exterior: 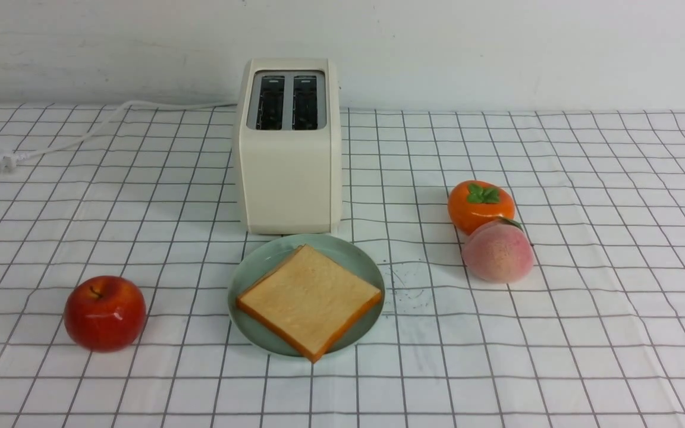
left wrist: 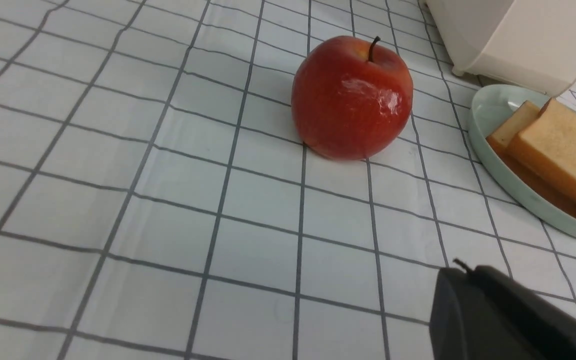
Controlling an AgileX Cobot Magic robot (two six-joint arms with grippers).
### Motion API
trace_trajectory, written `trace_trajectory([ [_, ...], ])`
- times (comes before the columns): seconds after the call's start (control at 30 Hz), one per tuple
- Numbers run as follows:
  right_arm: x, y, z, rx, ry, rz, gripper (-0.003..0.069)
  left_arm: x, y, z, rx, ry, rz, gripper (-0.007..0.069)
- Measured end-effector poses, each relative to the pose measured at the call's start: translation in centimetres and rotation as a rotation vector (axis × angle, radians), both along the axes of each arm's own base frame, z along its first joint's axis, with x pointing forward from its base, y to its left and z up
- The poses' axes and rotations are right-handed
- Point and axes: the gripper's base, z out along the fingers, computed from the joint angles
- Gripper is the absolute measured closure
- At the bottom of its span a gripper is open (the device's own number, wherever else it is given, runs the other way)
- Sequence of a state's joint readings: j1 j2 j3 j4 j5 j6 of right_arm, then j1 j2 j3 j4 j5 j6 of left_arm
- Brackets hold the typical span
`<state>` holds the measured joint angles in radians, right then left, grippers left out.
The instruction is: Take toasted bread from bread machine on white checkered table place on plate.
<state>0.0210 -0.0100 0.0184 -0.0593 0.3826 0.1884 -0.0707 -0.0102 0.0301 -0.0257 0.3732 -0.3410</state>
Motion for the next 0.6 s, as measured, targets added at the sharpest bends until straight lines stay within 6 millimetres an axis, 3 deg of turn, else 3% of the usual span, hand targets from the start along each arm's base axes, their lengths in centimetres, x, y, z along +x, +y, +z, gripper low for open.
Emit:
trace_trajectory([
  [0.6, 0.0, 0.0, 0.0, 0.0, 0.0, 0.0, 0.0627, 0.0, 0.0, -0.01, -0.002, 0.002, 0.001, 0.0638],
])
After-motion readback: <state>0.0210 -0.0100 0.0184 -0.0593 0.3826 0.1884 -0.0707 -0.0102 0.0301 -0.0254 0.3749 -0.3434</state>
